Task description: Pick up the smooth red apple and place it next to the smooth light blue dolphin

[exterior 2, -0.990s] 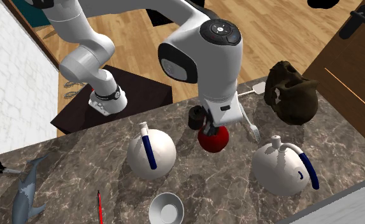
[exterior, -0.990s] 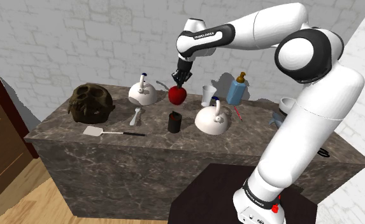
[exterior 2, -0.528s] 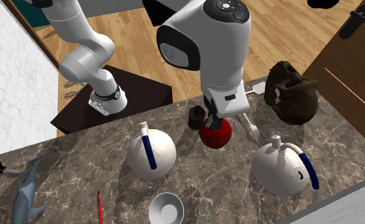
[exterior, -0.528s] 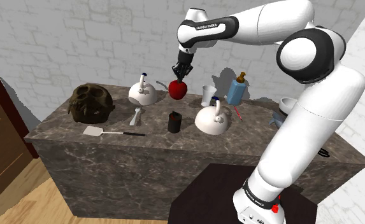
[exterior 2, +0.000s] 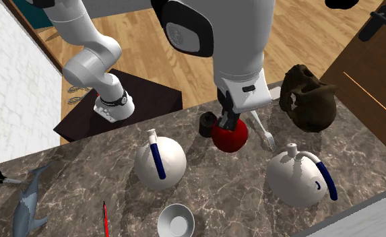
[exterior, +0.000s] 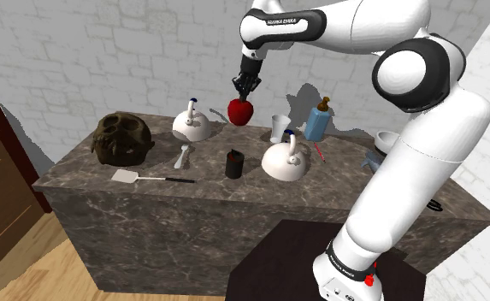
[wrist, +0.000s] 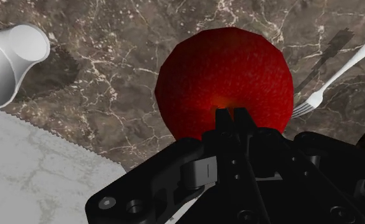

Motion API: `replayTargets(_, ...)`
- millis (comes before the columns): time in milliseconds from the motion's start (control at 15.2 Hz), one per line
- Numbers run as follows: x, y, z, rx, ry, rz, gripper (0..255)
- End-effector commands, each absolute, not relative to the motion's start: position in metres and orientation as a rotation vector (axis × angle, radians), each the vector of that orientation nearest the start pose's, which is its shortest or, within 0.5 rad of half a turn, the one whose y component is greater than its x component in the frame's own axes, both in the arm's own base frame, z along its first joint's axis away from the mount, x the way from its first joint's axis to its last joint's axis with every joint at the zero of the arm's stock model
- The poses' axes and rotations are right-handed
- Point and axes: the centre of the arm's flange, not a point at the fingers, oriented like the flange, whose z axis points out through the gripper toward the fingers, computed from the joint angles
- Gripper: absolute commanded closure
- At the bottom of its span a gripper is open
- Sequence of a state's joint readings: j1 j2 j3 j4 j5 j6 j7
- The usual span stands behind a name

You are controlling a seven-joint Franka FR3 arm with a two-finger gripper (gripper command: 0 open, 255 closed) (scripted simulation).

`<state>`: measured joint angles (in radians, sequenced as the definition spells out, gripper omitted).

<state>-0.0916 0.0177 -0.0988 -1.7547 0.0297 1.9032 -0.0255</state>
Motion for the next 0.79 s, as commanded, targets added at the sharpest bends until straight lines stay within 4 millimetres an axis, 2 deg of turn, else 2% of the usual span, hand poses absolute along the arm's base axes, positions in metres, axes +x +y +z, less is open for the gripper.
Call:
replayTargets(0, 0.571, -0.107, 0.568, -3.110, 0.269, -0.208, 255)
replayTargets(198, 0.571, -0.107, 0.579, -3.110, 0.269, -0.208, 255)
replayTargets(726, 0.511, -0.194, 0.580, -3.110, 0.269, -0.208, 255)
